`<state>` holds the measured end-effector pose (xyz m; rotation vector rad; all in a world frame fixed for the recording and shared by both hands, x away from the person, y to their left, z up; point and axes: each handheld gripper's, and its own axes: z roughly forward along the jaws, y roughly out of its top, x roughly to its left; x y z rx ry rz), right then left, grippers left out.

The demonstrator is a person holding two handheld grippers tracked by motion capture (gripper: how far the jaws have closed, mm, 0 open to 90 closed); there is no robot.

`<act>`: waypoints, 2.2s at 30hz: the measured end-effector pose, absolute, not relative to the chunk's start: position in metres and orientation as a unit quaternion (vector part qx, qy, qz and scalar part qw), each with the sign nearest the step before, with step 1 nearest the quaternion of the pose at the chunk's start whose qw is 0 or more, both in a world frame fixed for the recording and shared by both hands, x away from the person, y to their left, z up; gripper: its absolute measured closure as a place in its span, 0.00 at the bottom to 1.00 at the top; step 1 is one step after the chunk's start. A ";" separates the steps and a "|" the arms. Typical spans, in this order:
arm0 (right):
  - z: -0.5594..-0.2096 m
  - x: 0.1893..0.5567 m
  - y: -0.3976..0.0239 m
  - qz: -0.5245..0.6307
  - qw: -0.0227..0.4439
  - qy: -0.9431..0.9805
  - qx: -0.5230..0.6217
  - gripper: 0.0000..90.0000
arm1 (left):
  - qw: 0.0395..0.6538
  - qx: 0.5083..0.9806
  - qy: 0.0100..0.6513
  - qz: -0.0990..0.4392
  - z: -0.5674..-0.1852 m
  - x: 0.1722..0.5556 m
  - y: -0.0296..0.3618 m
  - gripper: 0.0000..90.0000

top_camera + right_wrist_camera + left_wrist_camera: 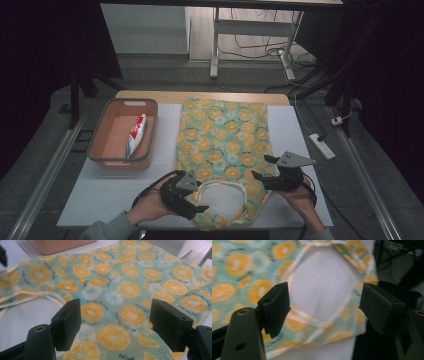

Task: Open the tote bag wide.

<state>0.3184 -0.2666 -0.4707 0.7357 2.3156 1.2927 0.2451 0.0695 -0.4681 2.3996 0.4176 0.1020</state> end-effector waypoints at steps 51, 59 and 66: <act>-0.456 0.309 -0.248 0.391 0.149 0.886 0.200 0.19 | 0.454 0.838 0.264 0.146 -0.422 0.301 0.107 0.98; -0.488 0.323 -0.218 0.297 0.155 0.927 0.171 0.26 | 0.461 0.827 0.282 0.152 -0.424 0.318 0.108 0.98; -0.498 0.332 -0.207 0.256 0.148 0.941 0.164 0.76 | 0.465 0.823 0.293 0.144 -0.427 0.328 0.109 0.98</act>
